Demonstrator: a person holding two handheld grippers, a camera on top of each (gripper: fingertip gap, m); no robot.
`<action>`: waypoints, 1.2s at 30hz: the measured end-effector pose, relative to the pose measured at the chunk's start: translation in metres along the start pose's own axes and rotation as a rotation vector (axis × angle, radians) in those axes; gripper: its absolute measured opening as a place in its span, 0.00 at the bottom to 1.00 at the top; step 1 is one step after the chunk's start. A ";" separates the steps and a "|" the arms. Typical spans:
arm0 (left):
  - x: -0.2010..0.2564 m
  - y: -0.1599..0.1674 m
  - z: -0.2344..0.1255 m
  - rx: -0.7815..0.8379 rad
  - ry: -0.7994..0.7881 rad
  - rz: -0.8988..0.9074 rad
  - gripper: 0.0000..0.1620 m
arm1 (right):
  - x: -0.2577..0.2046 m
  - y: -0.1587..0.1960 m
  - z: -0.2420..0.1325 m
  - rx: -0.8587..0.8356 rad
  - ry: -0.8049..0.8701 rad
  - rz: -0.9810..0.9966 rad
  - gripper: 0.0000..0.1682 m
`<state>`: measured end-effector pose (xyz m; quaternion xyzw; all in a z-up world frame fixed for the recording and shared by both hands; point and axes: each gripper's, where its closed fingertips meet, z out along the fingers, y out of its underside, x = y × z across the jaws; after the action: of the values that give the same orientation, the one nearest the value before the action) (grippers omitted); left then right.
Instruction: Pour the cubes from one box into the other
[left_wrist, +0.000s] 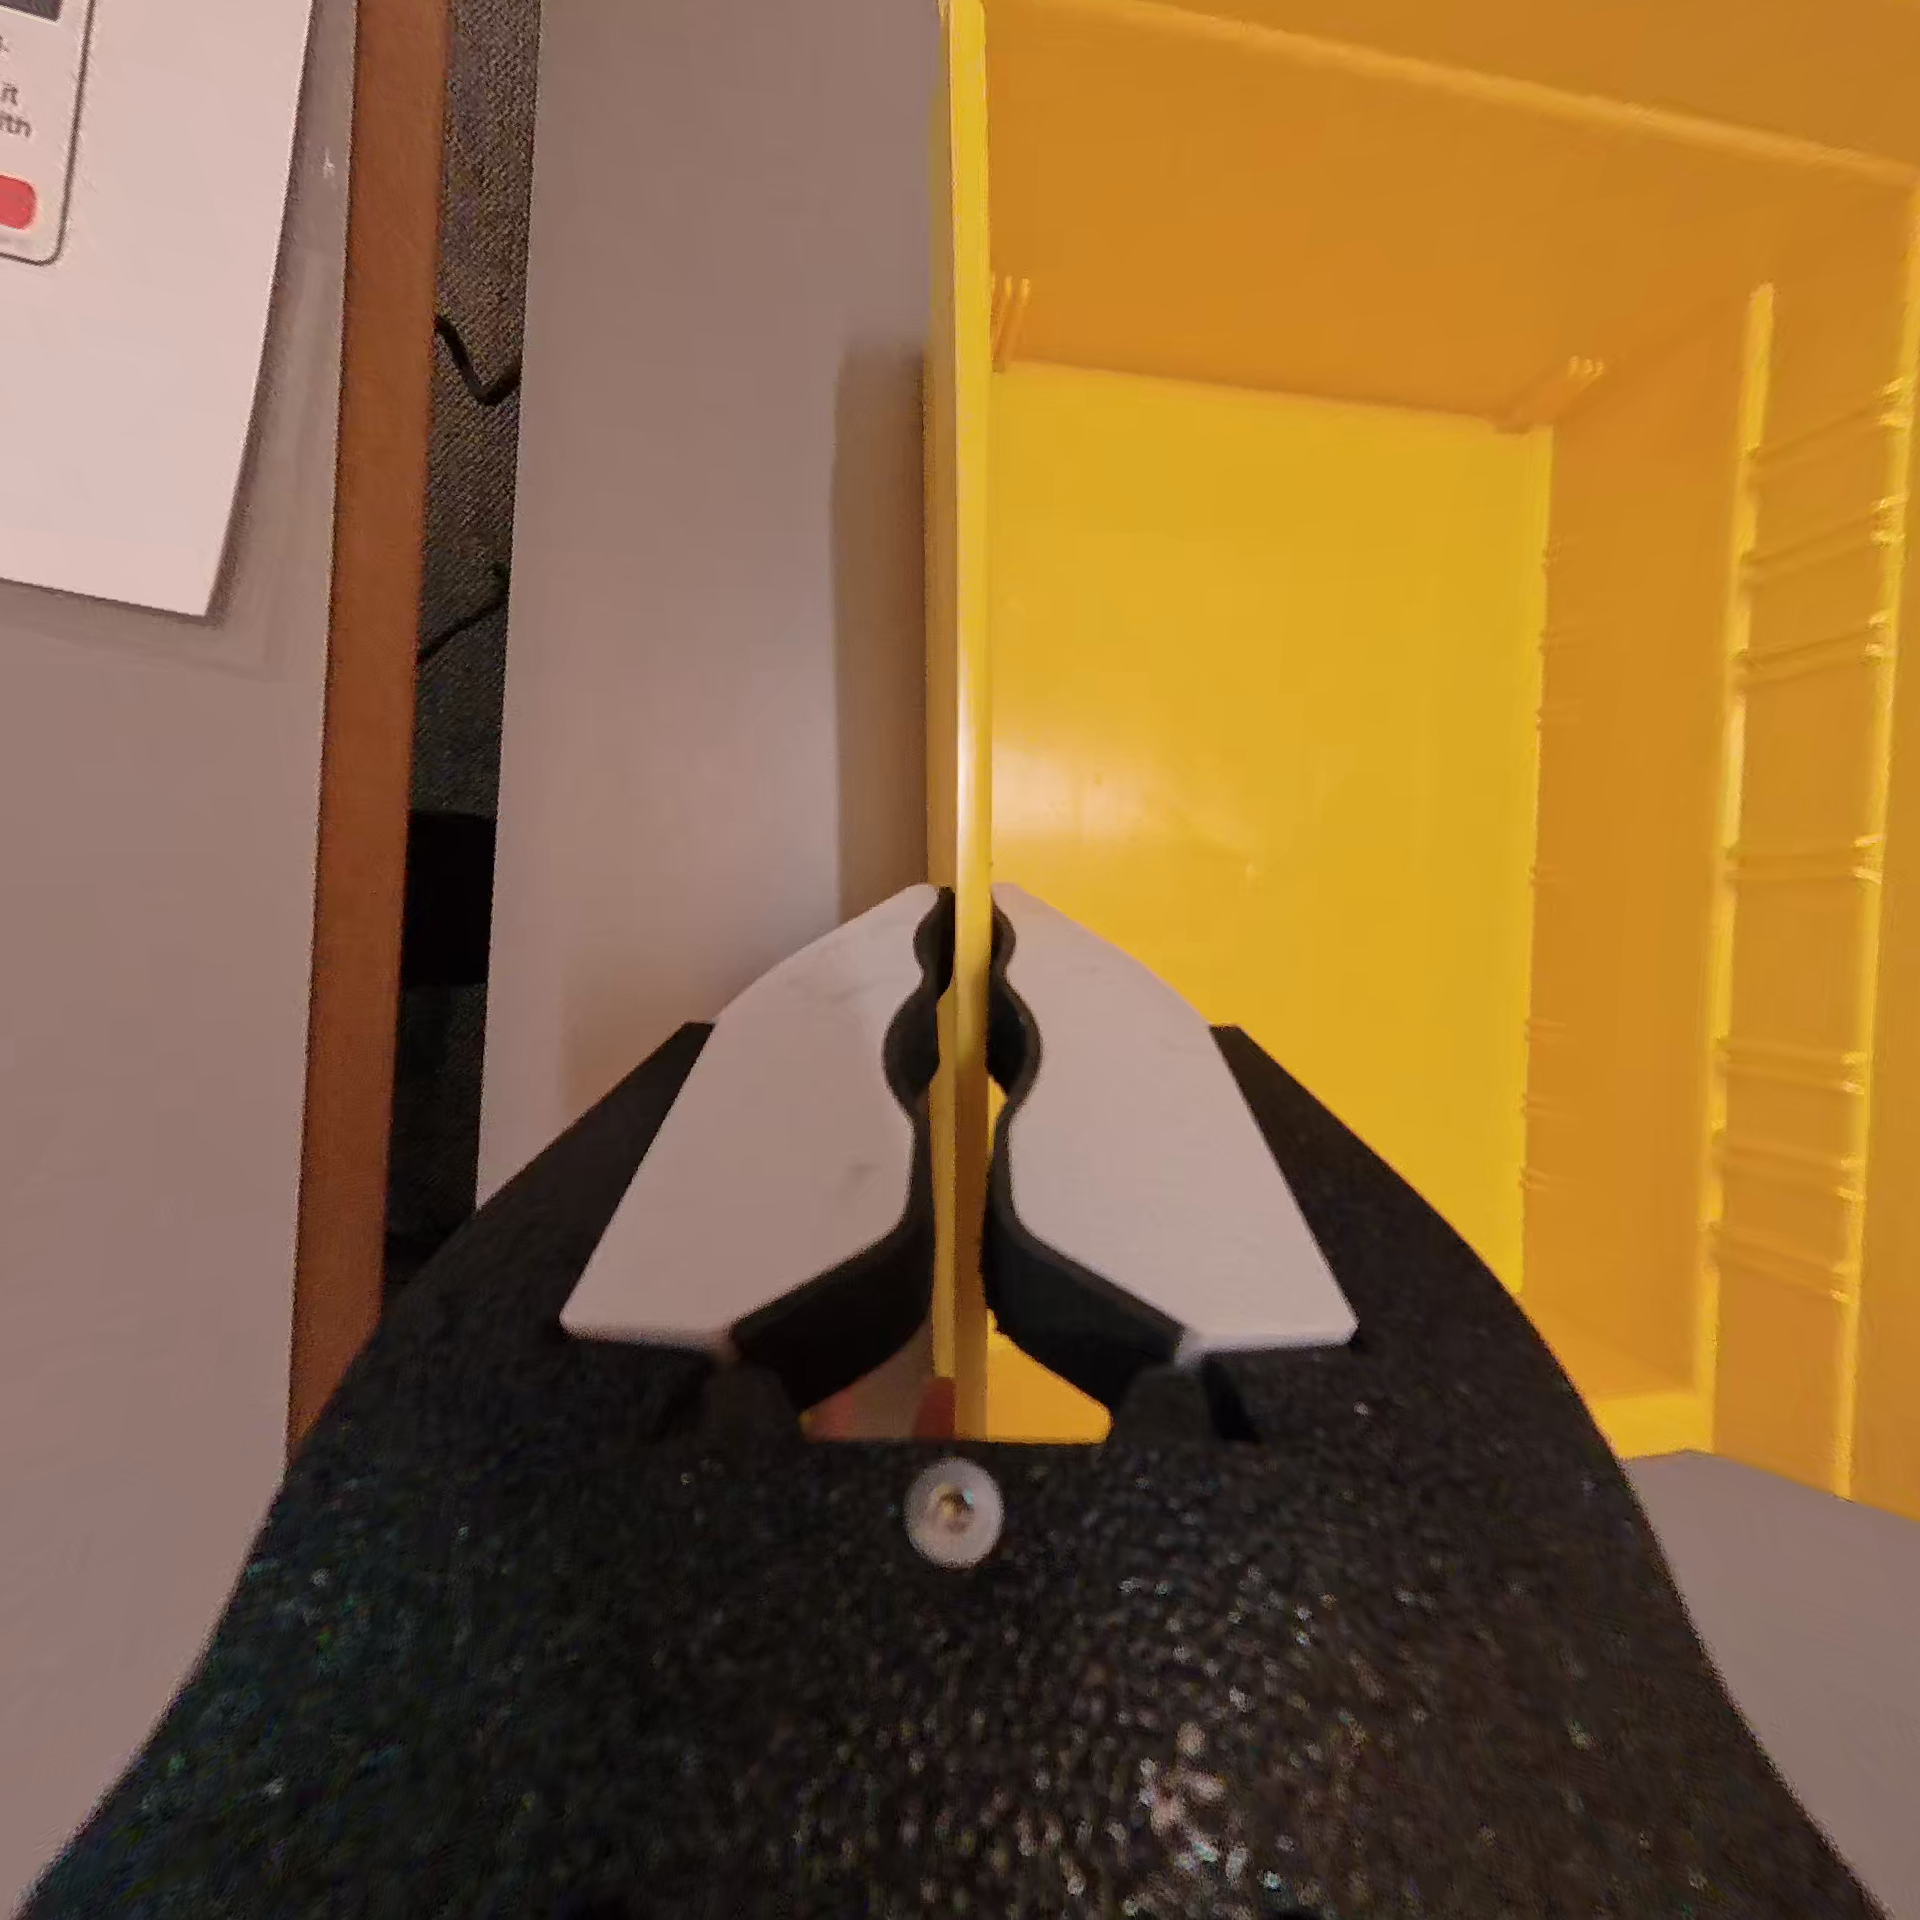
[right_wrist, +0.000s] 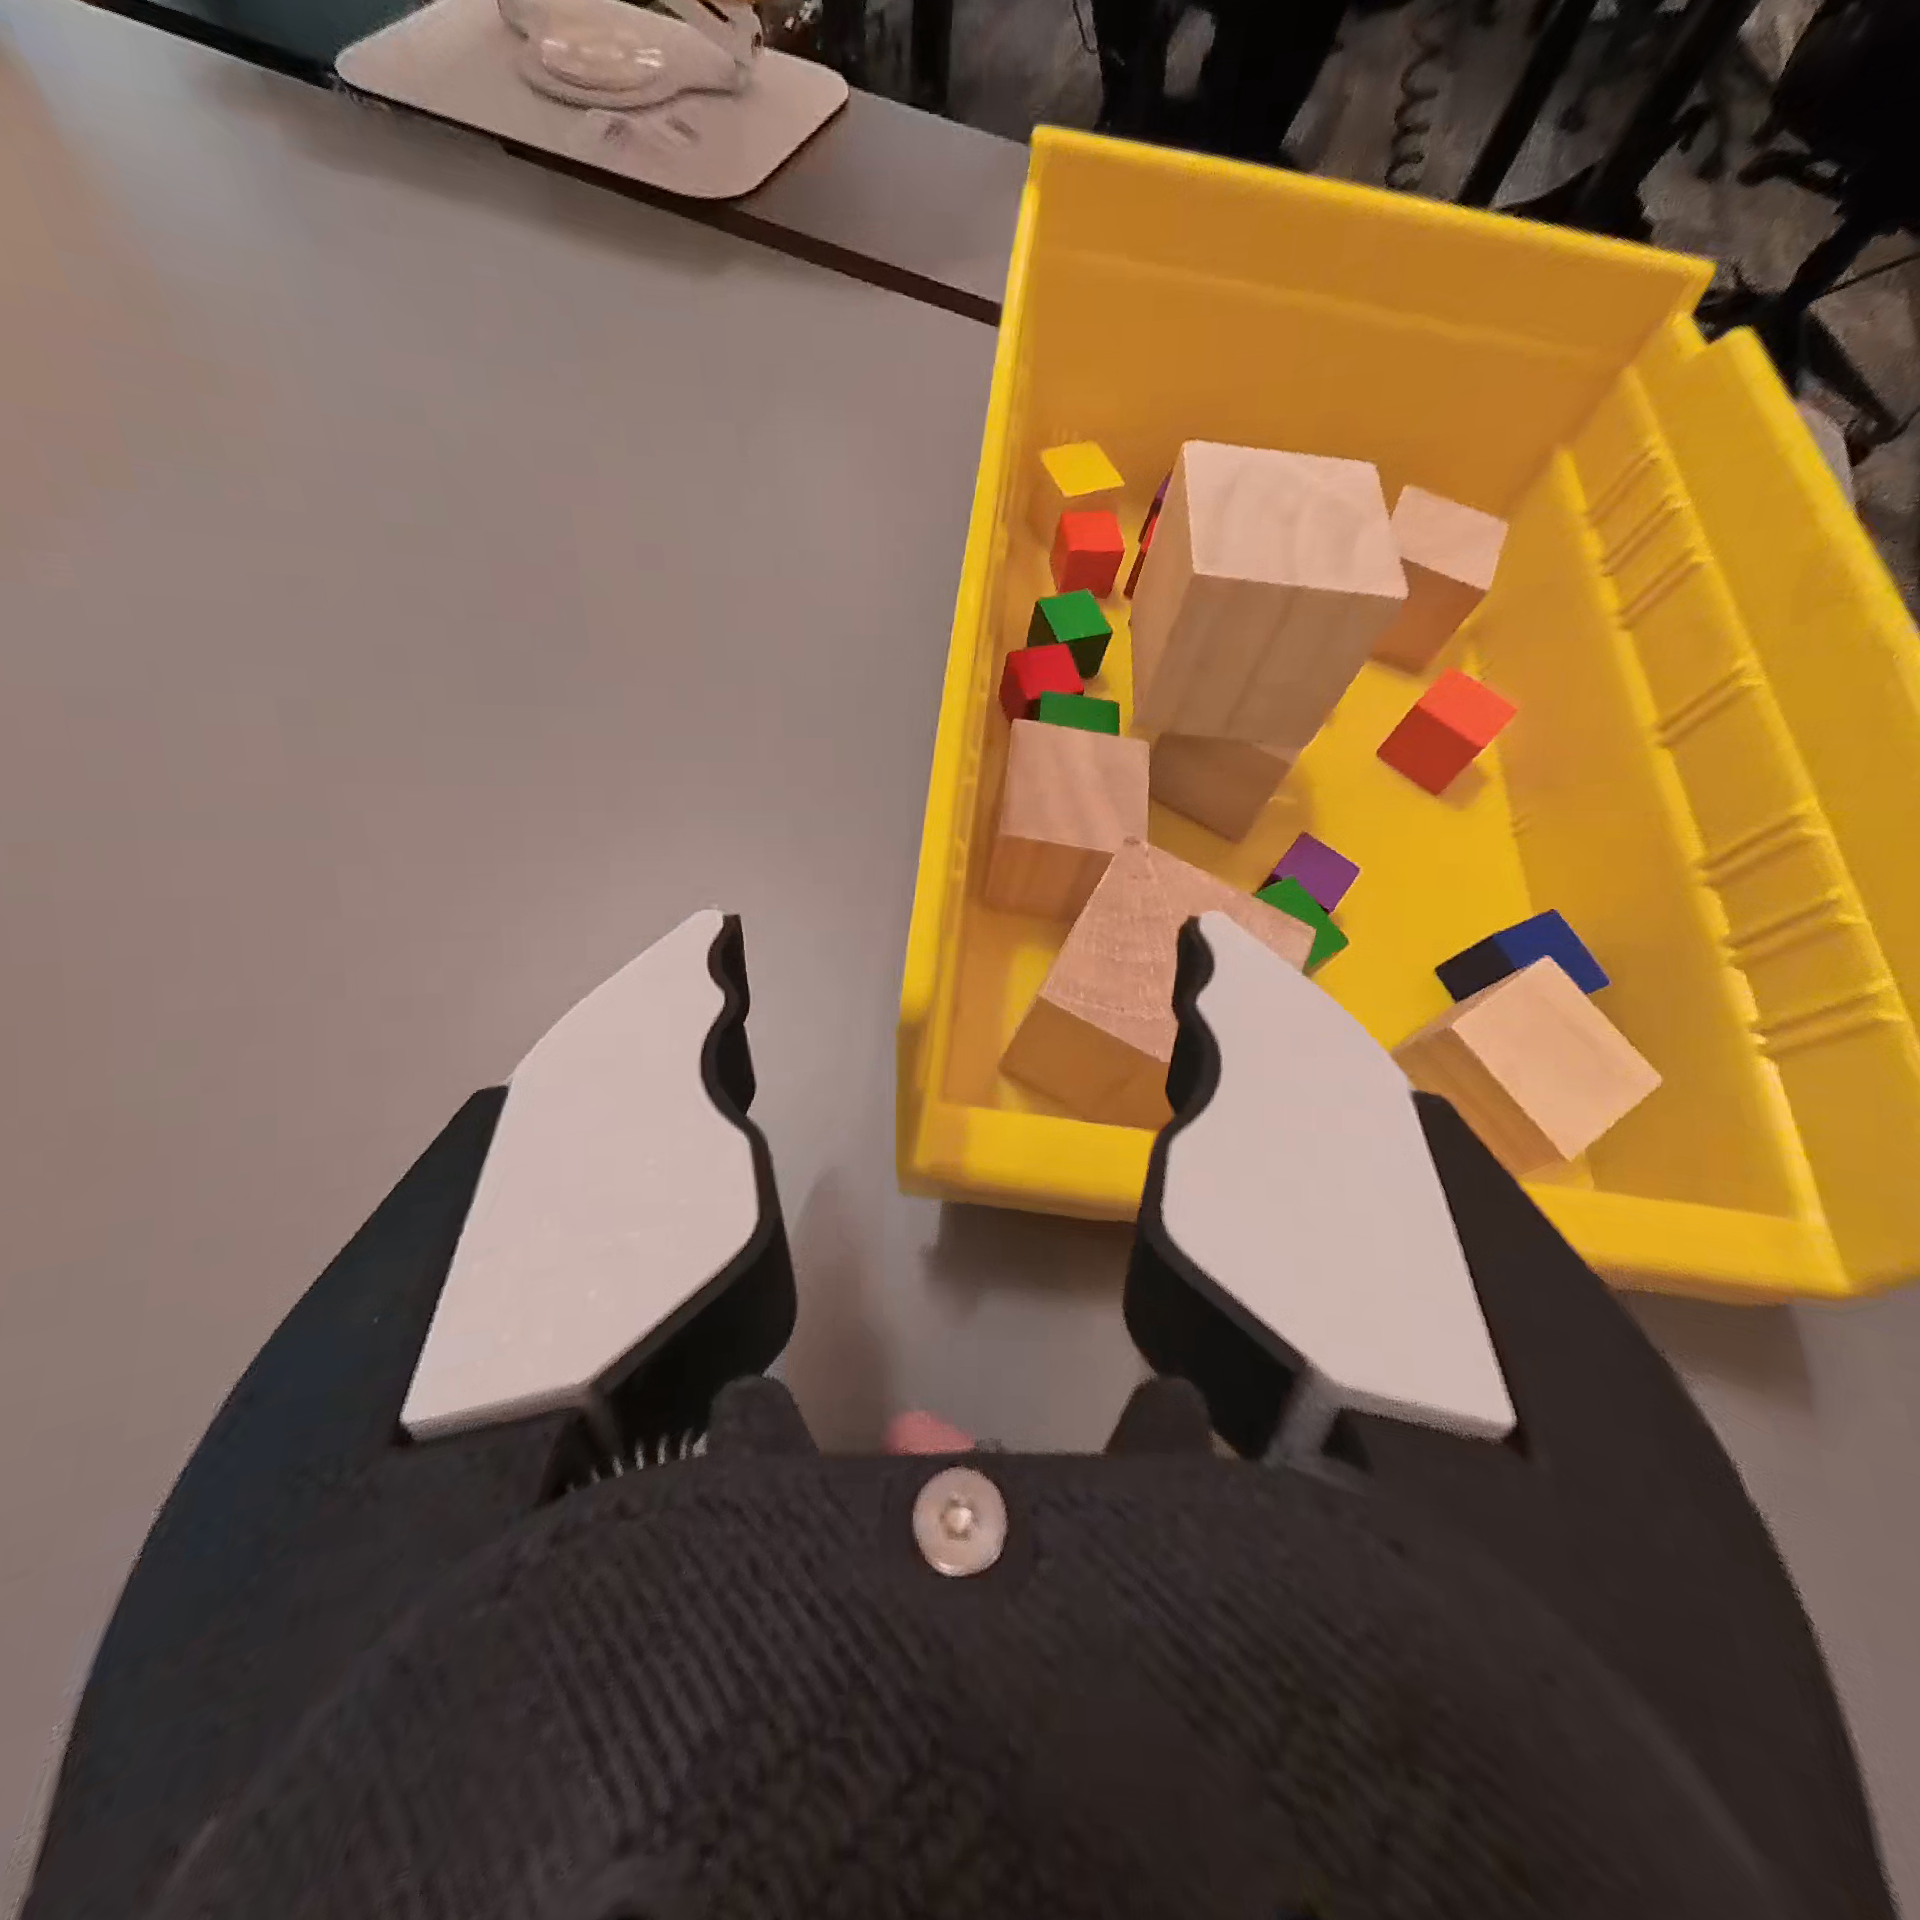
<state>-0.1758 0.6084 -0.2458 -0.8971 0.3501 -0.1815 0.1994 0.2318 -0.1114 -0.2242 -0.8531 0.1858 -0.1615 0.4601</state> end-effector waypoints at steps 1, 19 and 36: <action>0.001 -0.001 0.000 0.005 0.016 -0.013 0.02 | 0.000 -0.001 0.002 0.007 0.010 -0.010 0.46; 0.021 -0.042 -0.098 0.603 -0.266 0.173 0.45 | -0.018 0.001 0.040 -0.078 0.090 0.104 0.02; 0.028 -0.012 -0.067 0.535 -0.239 0.128 0.45 | -0.077 -0.040 0.091 -0.059 0.031 0.158 0.21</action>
<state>-0.1815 0.5812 -0.1774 -0.8039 0.3196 -0.1474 0.4794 0.2111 0.0110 -0.2461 -0.8464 0.2640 -0.1323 0.4432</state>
